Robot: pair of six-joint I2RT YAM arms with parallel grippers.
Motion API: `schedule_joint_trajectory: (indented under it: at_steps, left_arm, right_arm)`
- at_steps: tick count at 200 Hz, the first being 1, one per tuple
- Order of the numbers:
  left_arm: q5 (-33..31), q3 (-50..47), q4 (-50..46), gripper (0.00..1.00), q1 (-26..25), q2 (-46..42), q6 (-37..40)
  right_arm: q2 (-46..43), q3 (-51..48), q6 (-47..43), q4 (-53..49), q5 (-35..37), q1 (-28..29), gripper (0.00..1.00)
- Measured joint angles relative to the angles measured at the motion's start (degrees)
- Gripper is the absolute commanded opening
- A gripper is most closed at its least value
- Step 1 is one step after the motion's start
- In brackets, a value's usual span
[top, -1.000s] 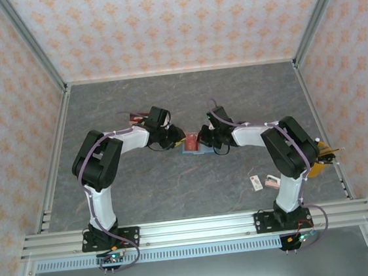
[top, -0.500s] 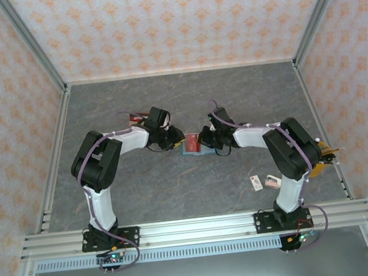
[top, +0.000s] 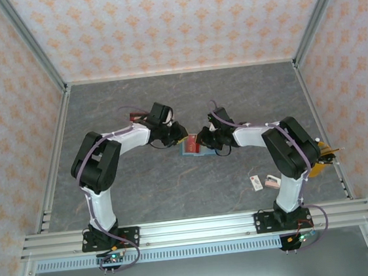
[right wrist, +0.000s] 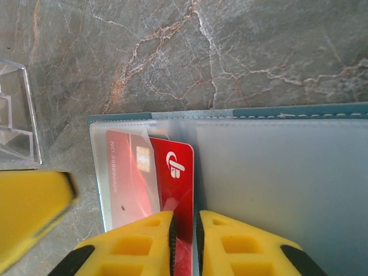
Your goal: Take the credit cards out of the card holder
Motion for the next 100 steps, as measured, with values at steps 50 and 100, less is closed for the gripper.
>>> schedule_joint_trajectory:
  at_steps: [50, 100]
  left_arm:
    - [0.4, -0.5, 0.6, 0.18, 0.1, 1.6, -0.2]
    - [0.4, -1.1, 1.4, 0.18, 0.1, 1.6, -0.4]
  right_arm:
    - [0.5, 0.0, 0.3, 0.5, -0.7, -0.1, 0.22]
    - [1.1, 0.0, 1.5, 2.3, -2.9, -0.7, 0.19]
